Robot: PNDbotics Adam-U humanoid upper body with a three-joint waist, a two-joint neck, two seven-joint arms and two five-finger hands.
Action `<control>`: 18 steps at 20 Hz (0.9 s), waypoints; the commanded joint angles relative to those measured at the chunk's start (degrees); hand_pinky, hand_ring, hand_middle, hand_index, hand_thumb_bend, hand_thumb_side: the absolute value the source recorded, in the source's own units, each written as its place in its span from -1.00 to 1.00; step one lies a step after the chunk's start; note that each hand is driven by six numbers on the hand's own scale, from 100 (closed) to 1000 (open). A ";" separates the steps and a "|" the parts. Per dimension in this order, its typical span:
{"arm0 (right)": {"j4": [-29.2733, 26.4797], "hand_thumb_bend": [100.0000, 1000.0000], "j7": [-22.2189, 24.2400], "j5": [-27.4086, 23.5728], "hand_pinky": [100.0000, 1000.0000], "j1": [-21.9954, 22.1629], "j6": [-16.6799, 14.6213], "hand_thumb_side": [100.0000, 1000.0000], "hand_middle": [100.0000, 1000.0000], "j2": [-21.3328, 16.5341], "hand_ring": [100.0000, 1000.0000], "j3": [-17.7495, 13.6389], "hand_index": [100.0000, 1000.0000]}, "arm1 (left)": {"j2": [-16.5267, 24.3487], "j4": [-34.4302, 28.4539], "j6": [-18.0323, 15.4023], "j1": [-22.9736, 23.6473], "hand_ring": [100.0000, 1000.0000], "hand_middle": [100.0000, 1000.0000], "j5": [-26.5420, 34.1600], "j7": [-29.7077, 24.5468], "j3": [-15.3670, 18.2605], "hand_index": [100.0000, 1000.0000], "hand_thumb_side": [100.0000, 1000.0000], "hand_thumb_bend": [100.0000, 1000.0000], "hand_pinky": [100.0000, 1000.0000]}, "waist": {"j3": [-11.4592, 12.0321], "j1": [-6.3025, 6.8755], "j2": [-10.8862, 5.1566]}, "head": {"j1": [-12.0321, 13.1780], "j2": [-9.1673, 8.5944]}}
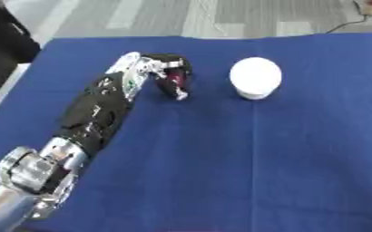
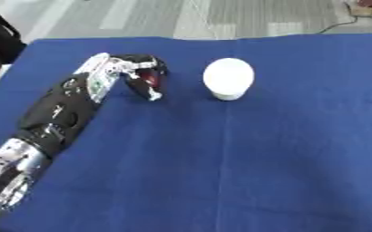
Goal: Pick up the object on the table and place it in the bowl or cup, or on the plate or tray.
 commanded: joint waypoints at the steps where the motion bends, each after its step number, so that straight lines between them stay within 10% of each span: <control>1: -0.50 -1.00 0.22 -0.20 -0.20 -0.52 -0.05 1.00 0.43 -0.60 0.34 -0.42 0.56 | 1.53 -1.16 0.01 -0.74 -0.45 -0.14 0.78 2.56 0.56 -0.22 -0.40 -1.00 -0.78 | 0.15 -0.27 -0.94 | 0.64 -0.66; 18: -0.32 -1.00 0.30 -0.26 -0.19 -0.12 -0.13 1.00 0.42 -0.58 0.34 -0.51 0.55 | 2.28 -3.13 0.81 -1.14 -0.56 -0.21 3.31 5.24 -0.11 -0.26 -0.47 -1.00 -0.87 | 0.60 -0.22 -1.62 | 0.24 -0.36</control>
